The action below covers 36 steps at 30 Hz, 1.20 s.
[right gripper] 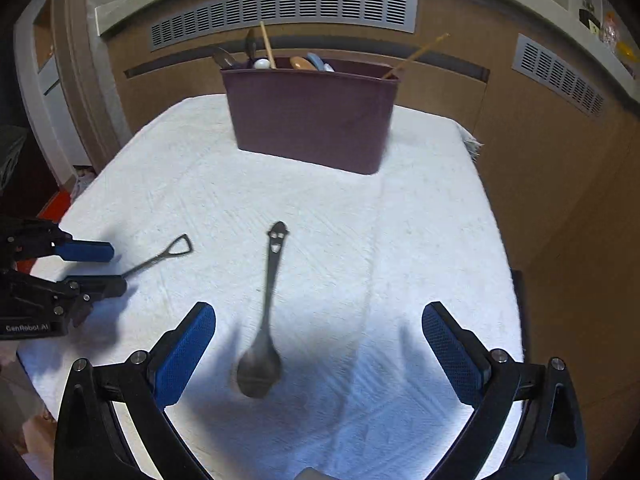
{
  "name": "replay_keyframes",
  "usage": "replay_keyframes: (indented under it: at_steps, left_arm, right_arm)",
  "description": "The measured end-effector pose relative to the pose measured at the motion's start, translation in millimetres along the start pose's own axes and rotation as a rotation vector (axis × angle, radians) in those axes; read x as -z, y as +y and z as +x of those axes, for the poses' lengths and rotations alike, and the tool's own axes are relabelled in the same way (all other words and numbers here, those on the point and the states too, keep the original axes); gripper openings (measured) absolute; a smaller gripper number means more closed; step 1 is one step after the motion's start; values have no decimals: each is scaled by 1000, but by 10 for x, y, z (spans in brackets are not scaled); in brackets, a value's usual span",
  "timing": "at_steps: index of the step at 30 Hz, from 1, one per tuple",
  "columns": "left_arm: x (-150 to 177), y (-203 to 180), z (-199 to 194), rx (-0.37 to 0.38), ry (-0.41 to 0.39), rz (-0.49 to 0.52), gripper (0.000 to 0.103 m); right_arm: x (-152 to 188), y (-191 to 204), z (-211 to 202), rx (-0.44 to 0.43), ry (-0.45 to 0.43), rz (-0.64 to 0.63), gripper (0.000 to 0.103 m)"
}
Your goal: Organize utensils
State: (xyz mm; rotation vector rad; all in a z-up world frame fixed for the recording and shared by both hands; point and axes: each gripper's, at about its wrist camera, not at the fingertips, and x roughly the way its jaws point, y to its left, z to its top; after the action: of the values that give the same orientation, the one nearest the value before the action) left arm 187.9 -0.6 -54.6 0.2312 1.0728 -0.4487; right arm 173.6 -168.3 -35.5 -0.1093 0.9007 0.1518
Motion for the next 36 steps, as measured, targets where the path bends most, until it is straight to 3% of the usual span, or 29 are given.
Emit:
replay_keyframes:
  at_steps: [4, 7, 8, 9, 10, 14, 17, 22, 25, 32, 36]
  left_arm:
    - [-17, 2, 126, -3, 42, 1, 36]
    - [-34, 13, 143, 5, 51, 2, 33]
    - [-44, 20, 147, 10, 53, -1, 30]
    - [-54, 23, 150, 5, 52, 0, 17]
    - [-68, 18, 155, 4, 50, 2, 8]
    - [-75, 16, 107, -7, -8, -27, 6]
    - [-94, 80, -58, 1, -96, -92, 6]
    - [-140, 276, -450, 31, -284, -246, 6]
    - [-143, 395, -606, 60, -346, -323, 6]
    - [-82, 453, -481, 56, -298, -335, 6]
    - [-27, 470, -336, 90, -254, -375, 7]
  right_arm:
    - [37, -89, -6, 43, -5, 3, 103]
    - [66, -107, 26, -17, 15, -13, 100]
    - [77, -97, 37, -34, 21, -16, 93]
    - [82, -76, 55, -48, 28, -24, 88]
    - [83, -58, 75, -59, 37, -33, 76]
    - [72, 14, 194, -123, 107, -39, 34]
    - [-2, 47, 247, -200, 132, -13, 26]
    - [-233, 111, 377, -211, 119, -17, 21]
    - [-279, 128, 502, -211, 156, -25, 21]
    - [42, 164, 56, -181, 129, -69, 25]
    - [267, 251, 27, -158, 151, -35, 25]
